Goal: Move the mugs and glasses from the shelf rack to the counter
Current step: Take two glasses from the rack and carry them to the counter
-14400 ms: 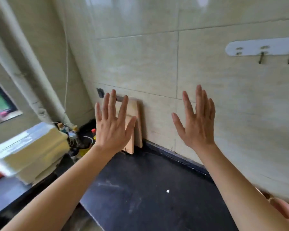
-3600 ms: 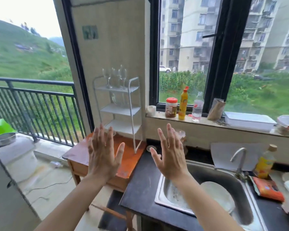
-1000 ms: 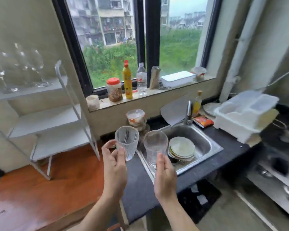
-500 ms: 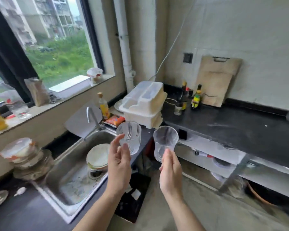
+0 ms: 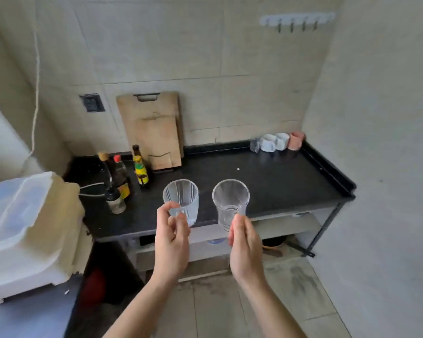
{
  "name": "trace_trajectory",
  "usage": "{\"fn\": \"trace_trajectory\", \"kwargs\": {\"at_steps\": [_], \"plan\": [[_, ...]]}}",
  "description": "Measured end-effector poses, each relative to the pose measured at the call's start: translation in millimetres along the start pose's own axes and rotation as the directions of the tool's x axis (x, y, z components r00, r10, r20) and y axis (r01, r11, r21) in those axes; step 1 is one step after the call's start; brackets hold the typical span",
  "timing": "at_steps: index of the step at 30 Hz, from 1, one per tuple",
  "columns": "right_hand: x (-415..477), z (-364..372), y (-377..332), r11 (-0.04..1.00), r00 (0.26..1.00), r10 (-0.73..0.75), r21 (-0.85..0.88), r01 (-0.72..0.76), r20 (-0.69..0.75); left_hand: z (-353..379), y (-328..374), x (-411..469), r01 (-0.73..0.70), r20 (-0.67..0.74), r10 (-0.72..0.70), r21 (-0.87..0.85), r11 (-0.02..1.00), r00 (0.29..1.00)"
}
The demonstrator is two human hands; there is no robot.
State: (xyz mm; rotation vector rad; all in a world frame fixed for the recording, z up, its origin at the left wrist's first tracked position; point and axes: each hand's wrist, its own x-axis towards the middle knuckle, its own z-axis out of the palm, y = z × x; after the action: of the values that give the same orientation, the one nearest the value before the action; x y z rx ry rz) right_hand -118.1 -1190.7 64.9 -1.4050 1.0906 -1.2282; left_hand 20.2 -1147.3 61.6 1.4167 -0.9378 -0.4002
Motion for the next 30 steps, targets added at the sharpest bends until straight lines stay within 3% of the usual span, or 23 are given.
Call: {"fn": "trace_trajectory", "kwargs": {"at_steps": [8,18,25,30], "plan": [[131,-93,56,0.998,0.966,0.058,0.002,-0.06,-0.252,173,-20,70,0.085,0.296,-0.068,-0.045,0.995,0.953],[332,-194,103,0.987,0.972,0.118,-0.082,-0.137,-0.202,365,-37,173,0.081,0.32,-0.121,0.136,0.987,0.94],[430,-227,140,0.971,0.964,0.205,-0.085,-0.222,-0.172,436,-73,232,0.112,0.324,-0.198,0.266,0.957,0.925],[489,-229,178,0.942,0.934,0.296,-0.098,-0.32,-0.202,482,-116,275,0.183,0.369,-0.309,0.338,0.923,0.877]]}}
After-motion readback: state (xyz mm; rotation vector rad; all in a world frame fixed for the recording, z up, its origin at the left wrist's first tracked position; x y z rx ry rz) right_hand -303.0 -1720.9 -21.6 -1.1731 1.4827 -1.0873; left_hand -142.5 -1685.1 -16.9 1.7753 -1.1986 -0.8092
